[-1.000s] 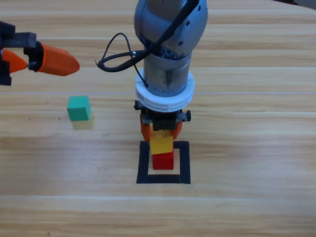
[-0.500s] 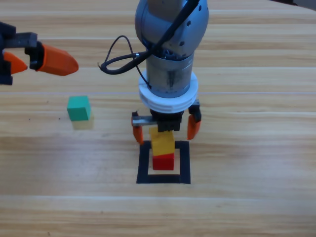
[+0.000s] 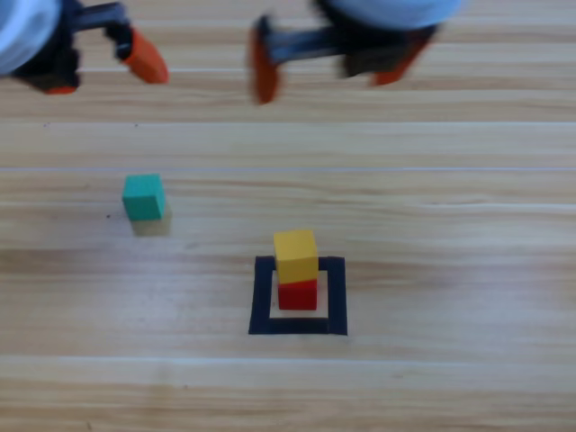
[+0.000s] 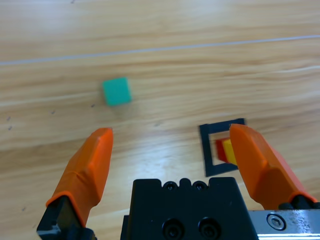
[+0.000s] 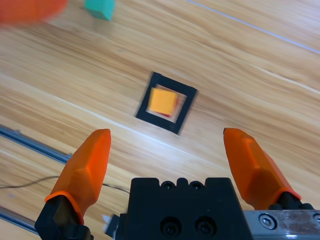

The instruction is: Stack the blocks in the rectangular block: red at the bottom, yellow in the middle, green on top

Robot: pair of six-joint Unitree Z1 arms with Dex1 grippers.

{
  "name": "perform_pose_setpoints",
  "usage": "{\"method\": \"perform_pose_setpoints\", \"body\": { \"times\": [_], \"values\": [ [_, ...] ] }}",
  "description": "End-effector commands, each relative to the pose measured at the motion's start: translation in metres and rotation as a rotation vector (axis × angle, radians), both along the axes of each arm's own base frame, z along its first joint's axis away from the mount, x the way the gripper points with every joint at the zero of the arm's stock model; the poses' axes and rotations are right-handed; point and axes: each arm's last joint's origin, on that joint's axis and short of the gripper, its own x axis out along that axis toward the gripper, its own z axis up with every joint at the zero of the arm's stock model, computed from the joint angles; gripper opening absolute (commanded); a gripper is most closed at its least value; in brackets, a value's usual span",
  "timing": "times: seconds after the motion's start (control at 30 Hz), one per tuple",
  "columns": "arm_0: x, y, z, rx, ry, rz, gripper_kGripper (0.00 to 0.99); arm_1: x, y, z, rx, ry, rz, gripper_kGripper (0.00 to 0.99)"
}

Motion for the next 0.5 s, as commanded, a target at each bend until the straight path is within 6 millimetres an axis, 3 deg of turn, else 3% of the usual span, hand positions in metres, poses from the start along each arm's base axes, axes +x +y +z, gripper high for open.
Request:
{"method": "perform_pose_setpoints", "body": {
  "times": [0.03,0.07,0.13,0.3,0.5],
  "values": [
    [0.095,-0.007,-0.054,0.128,0.26,0.148,0.99,-0.04,-0.072,0.003,0.024,-0.068,0.082,0.988],
    [0.102,-0.007,-0.061,0.14,0.285,0.167,0.99,-0.046,-0.088,-0.004,0.062,-0.082,0.095,0.988],
    [0.111,-0.007,-0.074,0.155,0.33,0.196,0.99,-0.053,-0.101,-0.019,0.053,-0.087,0.127,0.988],
    [0.127,-0.014,-0.113,0.203,0.431,0.25,0.99,-0.054,-0.103,-0.065,-0.047,-0.039,0.153,0.989],
    [0.131,-0.023,-0.138,0.219,0.489,0.234,0.989,-0.058,-0.111,-0.082,-0.054,-0.056,0.219,0.989]
  ]
}}
